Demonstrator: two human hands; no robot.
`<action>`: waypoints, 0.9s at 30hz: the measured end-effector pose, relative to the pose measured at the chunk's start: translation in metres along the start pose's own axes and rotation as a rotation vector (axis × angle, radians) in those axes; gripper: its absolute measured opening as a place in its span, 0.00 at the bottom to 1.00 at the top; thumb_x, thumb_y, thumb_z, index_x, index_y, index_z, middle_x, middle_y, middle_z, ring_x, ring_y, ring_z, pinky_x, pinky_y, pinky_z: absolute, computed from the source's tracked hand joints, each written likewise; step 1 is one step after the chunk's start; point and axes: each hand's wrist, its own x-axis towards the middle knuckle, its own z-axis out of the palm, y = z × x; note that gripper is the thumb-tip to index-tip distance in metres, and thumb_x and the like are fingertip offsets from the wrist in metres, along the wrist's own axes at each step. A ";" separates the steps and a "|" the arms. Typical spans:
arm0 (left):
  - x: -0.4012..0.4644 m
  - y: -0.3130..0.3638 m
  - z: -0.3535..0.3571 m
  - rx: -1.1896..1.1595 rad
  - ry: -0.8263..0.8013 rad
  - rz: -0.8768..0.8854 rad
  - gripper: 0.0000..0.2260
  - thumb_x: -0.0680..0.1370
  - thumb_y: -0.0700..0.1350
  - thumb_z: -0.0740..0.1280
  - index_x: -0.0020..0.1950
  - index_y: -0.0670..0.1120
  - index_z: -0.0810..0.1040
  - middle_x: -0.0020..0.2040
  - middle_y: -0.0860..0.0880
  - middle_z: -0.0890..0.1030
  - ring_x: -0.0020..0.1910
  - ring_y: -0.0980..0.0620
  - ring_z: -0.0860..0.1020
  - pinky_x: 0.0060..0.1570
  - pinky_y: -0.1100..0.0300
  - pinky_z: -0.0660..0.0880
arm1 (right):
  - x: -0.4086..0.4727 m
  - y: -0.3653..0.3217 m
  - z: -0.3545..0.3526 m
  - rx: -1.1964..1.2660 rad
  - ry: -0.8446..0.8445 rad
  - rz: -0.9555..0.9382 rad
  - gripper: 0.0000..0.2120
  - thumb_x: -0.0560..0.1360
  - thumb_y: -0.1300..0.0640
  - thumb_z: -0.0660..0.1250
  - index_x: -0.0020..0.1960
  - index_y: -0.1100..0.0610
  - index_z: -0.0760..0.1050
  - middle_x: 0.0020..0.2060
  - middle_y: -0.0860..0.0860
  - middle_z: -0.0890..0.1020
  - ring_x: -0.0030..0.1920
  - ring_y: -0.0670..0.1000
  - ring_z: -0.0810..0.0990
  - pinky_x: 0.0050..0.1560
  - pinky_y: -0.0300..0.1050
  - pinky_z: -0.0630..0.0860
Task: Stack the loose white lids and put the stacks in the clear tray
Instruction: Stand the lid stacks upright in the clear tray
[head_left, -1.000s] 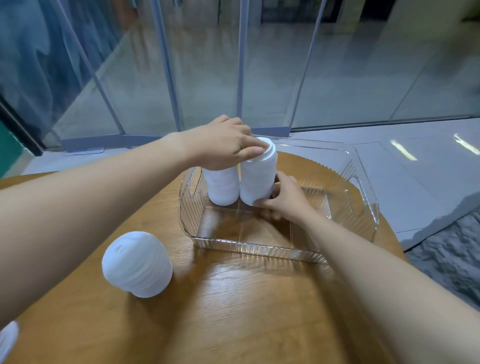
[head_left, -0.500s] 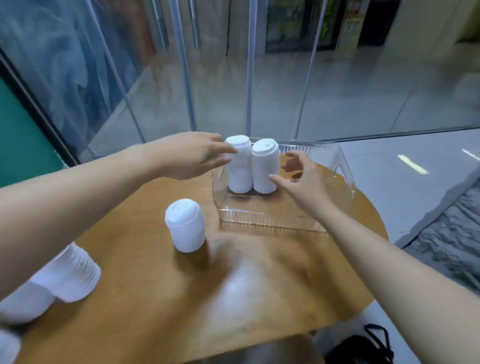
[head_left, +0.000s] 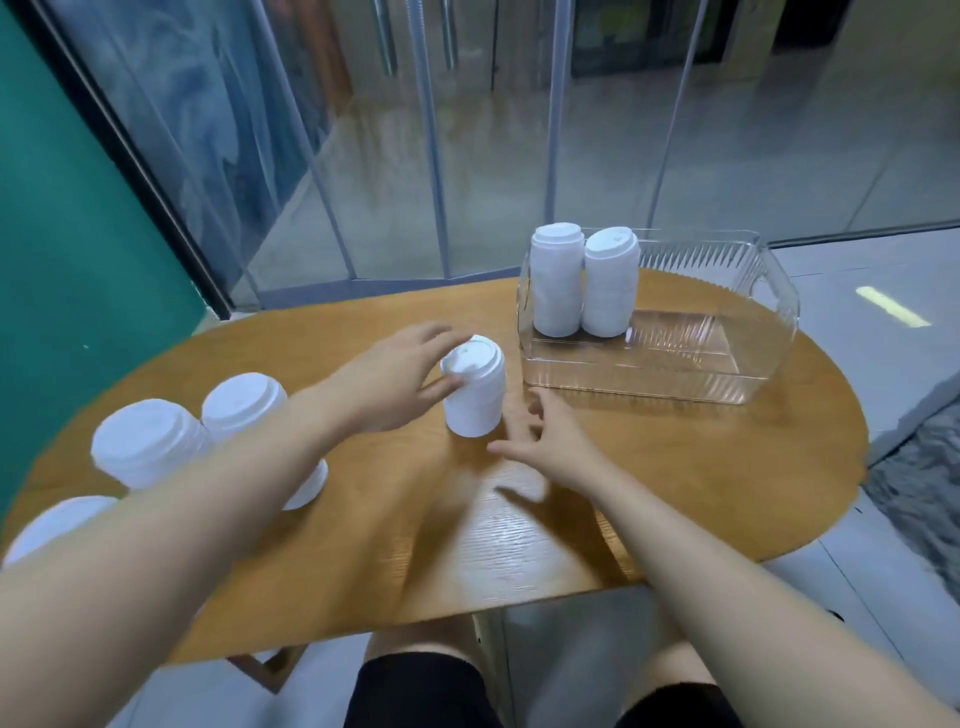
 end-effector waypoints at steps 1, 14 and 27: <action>0.000 -0.001 0.008 -0.047 0.043 -0.021 0.26 0.85 0.56 0.61 0.82 0.53 0.62 0.81 0.51 0.63 0.78 0.50 0.63 0.75 0.56 0.61 | 0.007 0.001 0.007 -0.053 0.001 0.020 0.54 0.64 0.38 0.83 0.80 0.57 0.61 0.72 0.53 0.72 0.72 0.54 0.71 0.72 0.56 0.70; 0.018 -0.027 0.054 -0.371 0.065 -0.105 0.23 0.83 0.60 0.62 0.77 0.57 0.68 0.73 0.58 0.71 0.71 0.57 0.70 0.72 0.56 0.66 | 0.053 -0.011 0.048 -0.282 0.133 -0.033 0.45 0.57 0.29 0.79 0.67 0.49 0.71 0.56 0.47 0.73 0.62 0.52 0.71 0.62 0.49 0.68; 0.011 -0.017 0.044 -0.499 0.133 -0.132 0.18 0.80 0.58 0.69 0.70 0.60 0.74 0.65 0.60 0.76 0.63 0.59 0.74 0.66 0.54 0.74 | 0.037 -0.012 0.050 0.049 0.111 0.011 0.36 0.56 0.34 0.77 0.61 0.45 0.75 0.50 0.42 0.84 0.53 0.48 0.82 0.54 0.52 0.80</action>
